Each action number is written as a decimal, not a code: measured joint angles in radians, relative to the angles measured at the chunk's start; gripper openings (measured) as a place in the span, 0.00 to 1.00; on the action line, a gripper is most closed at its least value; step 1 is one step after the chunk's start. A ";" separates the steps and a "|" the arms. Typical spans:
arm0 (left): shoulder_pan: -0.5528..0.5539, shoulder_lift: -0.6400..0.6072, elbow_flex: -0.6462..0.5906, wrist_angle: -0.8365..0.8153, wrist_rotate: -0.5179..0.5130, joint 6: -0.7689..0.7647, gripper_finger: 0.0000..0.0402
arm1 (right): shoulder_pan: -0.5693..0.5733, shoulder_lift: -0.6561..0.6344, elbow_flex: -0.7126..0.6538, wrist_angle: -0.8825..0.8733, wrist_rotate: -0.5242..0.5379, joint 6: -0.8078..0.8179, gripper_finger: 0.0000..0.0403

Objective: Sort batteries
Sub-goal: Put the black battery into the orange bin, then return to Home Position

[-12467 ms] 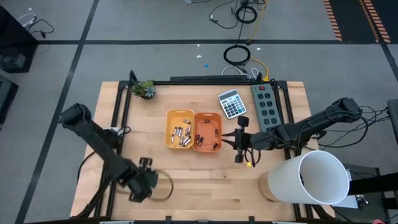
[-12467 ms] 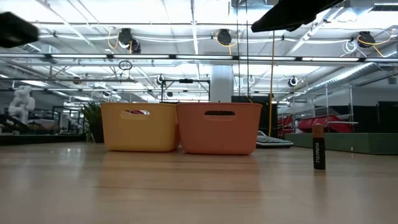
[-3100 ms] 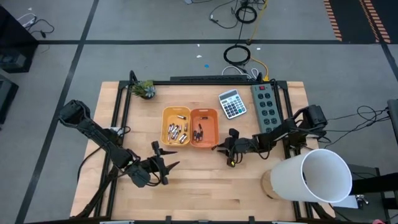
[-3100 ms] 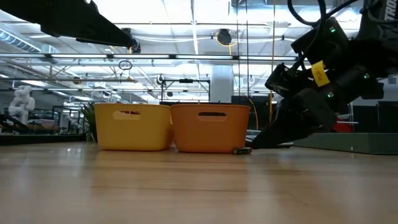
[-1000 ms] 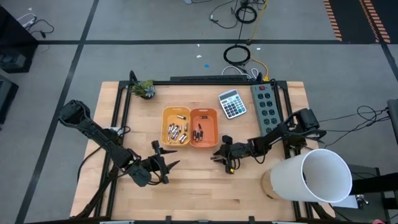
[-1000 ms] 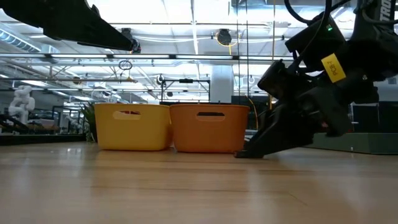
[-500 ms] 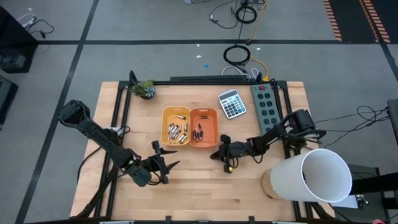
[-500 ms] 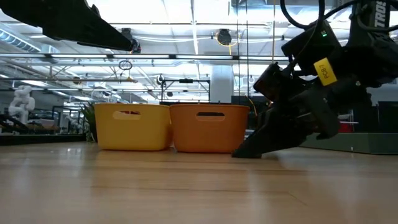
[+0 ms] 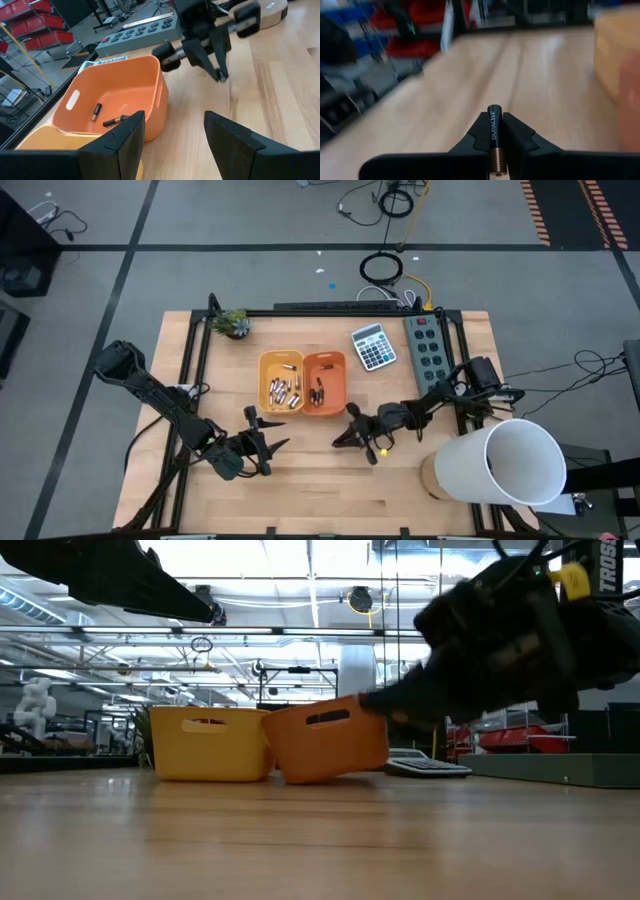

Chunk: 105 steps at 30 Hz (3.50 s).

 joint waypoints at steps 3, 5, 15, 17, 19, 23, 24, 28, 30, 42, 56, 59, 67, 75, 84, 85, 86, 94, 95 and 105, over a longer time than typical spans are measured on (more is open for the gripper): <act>0.000 0.000 0.000 0.000 0.000 0.000 0.53 | -0.011 -0.002 0.001 0.087 -0.015 0.000 0.03; 0.000 0.000 0.000 0.000 0.000 0.000 0.53 | -0.022 -0.012 0.001 0.076 -0.030 0.009 0.03; 0.000 0.000 0.000 -0.030 0.006 -0.026 0.53 | -0.032 -0.038 -0.002 -0.259 0.065 0.064 0.04; 0.000 0.000 0.000 -0.036 0.006 -0.027 0.53 | -0.033 -0.044 -0.003 -0.341 0.107 0.066 0.04; 0.000 0.000 0.000 -0.041 0.006 -0.026 0.53 | -0.031 -0.067 -0.001 -0.416 0.165 0.059 0.04; 0.000 0.000 0.000 -0.049 -0.032 -0.022 0.53 | -0.031 -0.130 -0.003 -0.477 0.194 -0.003 0.04; 0.000 0.000 0.000 -0.056 -0.046 -0.022 0.53 | -0.033 -0.152 -0.006 -0.476 0.176 -0.024 0.04; 0.000 0.000 -0.001 -0.055 -0.067 -0.022 0.53 | -0.032 -0.257 -0.002 -0.419 0.126 -0.107 0.04; 0.003 0.000 0.000 -0.056 -0.068 -0.016 0.53 | -0.035 -0.300 -0.002 -0.413 0.098 -0.141 0.04; 0.062 0.000 0.000 -0.071 -0.108 0.004 0.53 | -0.224 -0.359 0.049 -0.341 0.251 -0.250 0.04; 0.060 -0.082 0.000 0.004 -0.152 0.081 0.53 | -0.356 -0.268 0.309 -0.724 -0.012 -0.204 0.44; 0.060 -0.124 0.000 -0.034 -0.152 0.079 0.53 | -0.376 -0.299 0.307 -0.759 -0.022 -0.220 0.49; 0.056 -0.273 -0.093 -0.188 -0.156 -0.099 0.47 | -0.488 -0.480 0.120 -0.572 -0.090 -0.215 0.45; 0.111 -0.484 -0.267 -0.147 -0.218 -0.095 0.29 | -0.624 -0.678 -0.098 -0.445 -0.038 -0.169 0.38; 0.285 -0.679 -0.440 0.097 0.003 0.093 0.06 | -0.761 -0.845 -0.256 -0.397 -0.142 -0.136 0.29; 0.299 -0.693 -0.458 0.136 0.017 0.112 0.04 | -0.770 -0.866 -0.273 -0.395 -0.146 -0.126 0.28; 0.310 -0.711 -0.476 0.165 0.021 0.128 0.02 | -0.777 -0.885 -0.290 -0.398 -0.149 -0.121 0.27; 0.346 -0.851 -0.551 0.170 0.023 0.085 0.03 | -0.810 -1.079 -0.419 -0.399 -0.149 -0.079 0.21; 0.346 -0.869 -0.552 0.159 0.012 0.081 0.03 | -0.814 -1.107 -0.438 -0.398 -0.148 -0.073 0.20; 0.305 -0.993 -0.556 0.020 -0.077 0.008 0.03 | -0.828 -1.390 -0.486 -0.679 -0.144 -0.032 0.16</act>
